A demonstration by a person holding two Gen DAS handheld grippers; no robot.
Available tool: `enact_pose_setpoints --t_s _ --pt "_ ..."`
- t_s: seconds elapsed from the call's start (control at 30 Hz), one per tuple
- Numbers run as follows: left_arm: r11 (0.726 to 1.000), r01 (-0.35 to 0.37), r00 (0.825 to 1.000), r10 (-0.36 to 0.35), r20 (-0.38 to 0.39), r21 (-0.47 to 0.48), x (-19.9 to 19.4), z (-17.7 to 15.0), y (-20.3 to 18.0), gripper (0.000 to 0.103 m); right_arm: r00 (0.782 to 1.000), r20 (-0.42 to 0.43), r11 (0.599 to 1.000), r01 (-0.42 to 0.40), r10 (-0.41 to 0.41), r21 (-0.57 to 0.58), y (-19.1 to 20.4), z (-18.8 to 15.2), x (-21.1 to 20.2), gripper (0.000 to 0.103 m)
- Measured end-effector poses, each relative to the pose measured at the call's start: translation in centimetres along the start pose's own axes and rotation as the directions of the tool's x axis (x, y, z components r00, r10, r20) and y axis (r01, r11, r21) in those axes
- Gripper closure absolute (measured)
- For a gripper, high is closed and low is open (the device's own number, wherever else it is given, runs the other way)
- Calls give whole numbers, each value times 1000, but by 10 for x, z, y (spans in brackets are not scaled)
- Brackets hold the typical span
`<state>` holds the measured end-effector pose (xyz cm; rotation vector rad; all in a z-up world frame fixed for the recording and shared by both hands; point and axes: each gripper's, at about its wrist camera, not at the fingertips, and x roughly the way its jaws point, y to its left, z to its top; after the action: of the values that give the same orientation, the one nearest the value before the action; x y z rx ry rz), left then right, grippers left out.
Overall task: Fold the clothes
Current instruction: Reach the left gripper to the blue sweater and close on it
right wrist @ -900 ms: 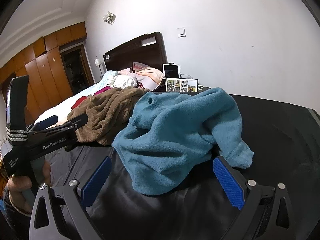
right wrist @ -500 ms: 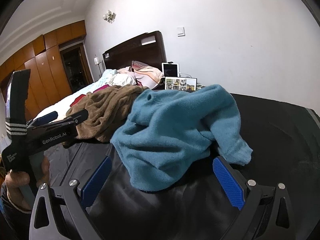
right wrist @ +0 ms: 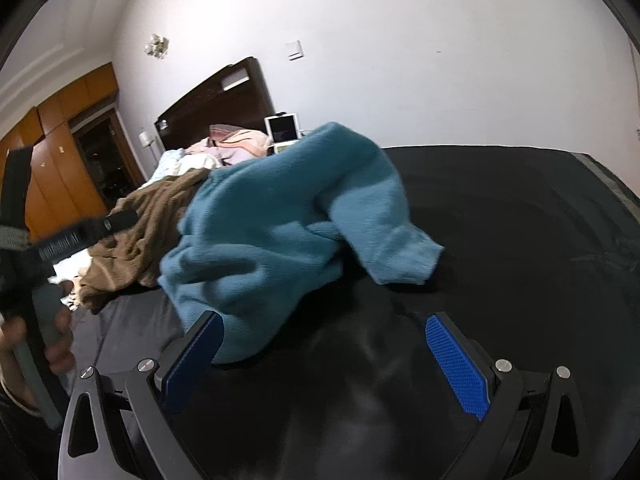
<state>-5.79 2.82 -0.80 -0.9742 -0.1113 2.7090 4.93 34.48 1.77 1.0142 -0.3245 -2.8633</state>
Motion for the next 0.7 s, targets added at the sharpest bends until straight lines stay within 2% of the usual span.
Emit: enact_pose_setpoints --t_s 0.2,0.37,0.7 --pt "1000 27 1000 -27 -14 -1 23 26 -13 0 998 -1 998 58 -58 40 -20 -5 10 0" --pt "998 58 996 -57 -70 8 49 38 -24 0 998 10 994 53 -54 98 -39 -6 13 0" --pt "992 118 975 -125 -182 -49 102 44 -36 0 997 41 994 60 -64 97 -45 -6 13 0"
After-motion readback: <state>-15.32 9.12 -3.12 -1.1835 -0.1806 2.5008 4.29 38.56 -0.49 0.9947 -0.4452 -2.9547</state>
